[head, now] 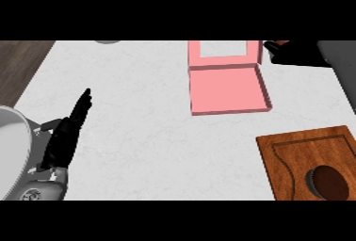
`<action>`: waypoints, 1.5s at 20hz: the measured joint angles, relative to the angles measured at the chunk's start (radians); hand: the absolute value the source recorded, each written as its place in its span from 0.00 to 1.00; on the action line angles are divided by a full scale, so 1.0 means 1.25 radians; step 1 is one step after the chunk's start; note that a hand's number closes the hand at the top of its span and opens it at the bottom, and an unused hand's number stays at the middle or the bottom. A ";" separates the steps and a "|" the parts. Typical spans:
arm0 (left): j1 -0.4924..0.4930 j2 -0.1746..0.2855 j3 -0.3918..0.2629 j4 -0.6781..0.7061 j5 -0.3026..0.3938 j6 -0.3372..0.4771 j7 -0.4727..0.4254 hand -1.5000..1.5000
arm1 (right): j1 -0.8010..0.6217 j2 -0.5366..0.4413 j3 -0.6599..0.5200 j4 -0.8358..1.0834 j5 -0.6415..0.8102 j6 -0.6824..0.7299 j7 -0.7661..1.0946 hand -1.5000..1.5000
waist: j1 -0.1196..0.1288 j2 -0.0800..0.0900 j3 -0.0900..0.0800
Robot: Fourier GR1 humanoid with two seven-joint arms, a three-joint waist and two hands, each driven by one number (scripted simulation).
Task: Pick the sweet potato from the cutting board and place it in the cardboard box
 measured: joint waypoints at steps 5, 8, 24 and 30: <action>-0.002 -0.006 0.004 0.010 -0.005 0.006 -0.001 0.50 | -0.019 0.069 0.041 0.014 0.013 0.003 0.019 1.00 | -0.010 -0.002 -0.001; 0.007 -0.008 0.007 0.008 -0.003 0.007 -0.012 0.50 | -0.025 0.109 0.065 0.028 0.026 -0.002 0.029 1.00 | -0.013 -0.003 0.000; 0.026 -0.002 0.022 -0.021 -0.001 -0.010 -0.007 0.50 | -0.009 0.256 0.068 0.144 0.029 -0.028 0.067 0.00 | -0.019 -0.002 0.001; 0.015 -0.005 0.022 -0.016 -0.006 -0.009 -0.003 0.50 | -0.031 0.254 -0.054 0.180 -0.094 0.022 0.118 0.00 | -0.015 0.003 0.000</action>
